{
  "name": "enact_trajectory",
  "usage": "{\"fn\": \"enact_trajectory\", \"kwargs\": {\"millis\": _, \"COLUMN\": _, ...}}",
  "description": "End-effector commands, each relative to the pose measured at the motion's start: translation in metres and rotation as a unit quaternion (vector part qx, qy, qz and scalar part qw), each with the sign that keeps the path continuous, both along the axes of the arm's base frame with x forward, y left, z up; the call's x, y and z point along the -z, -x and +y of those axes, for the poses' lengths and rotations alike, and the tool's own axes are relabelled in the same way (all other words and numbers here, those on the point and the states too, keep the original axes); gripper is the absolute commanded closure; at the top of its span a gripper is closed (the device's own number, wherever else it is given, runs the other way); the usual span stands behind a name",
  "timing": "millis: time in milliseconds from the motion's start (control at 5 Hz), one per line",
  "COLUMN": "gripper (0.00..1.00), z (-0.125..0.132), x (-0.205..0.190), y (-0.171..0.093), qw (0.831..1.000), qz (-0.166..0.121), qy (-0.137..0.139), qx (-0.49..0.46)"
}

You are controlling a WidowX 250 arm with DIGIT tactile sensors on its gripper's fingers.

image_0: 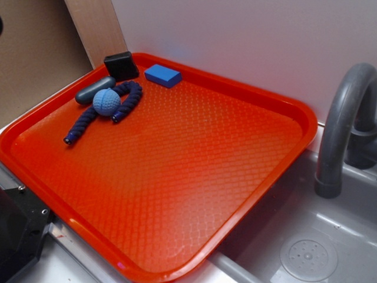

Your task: Grab the black box.

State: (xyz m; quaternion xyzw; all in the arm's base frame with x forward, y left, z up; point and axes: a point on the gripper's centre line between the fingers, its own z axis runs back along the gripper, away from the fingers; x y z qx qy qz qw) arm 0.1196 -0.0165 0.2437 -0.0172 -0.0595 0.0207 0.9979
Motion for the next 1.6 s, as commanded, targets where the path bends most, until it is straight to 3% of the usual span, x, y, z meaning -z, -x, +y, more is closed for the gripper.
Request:
{"fn": "enact_trajectory", "kwargs": {"millis": 0, "gripper": 0.00, "z": 0.000, "x": 0.000, "y": 0.000, "qw": 1.000, "qz": 0.000, "qy": 0.000, "qx": 0.000}}
{"fn": "enact_trajectory", "kwargs": {"millis": 200, "gripper": 0.00, "z": 0.046, "x": 0.025, "y": -0.044, "qw": 0.991, "qz": -0.012, "qy": -0.040, "qx": 0.124}}
{"fn": "enact_trajectory", "kwargs": {"millis": 600, "gripper": 0.00, "z": 0.094, "x": 0.056, "y": -0.094, "qw": 0.981, "qz": -0.011, "qy": -0.065, "qx": 0.182}}
{"fn": "enact_trajectory", "kwargs": {"millis": 800, "gripper": 0.00, "z": 0.116, "x": 0.073, "y": -0.118, "qw": 0.971, "qz": -0.030, "qy": -0.091, "qx": 0.220}}
{"fn": "enact_trajectory", "kwargs": {"millis": 1000, "gripper": 0.00, "z": 0.144, "x": 0.094, "y": -0.142, "qw": 0.958, "qz": -0.044, "qy": -0.141, "qx": 0.244}}
{"fn": "enact_trajectory", "kwargs": {"millis": 1400, "gripper": 0.00, "z": 0.197, "x": 0.114, "y": -0.160, "qw": 0.960, "qz": -0.043, "qy": -0.145, "qx": 0.234}}
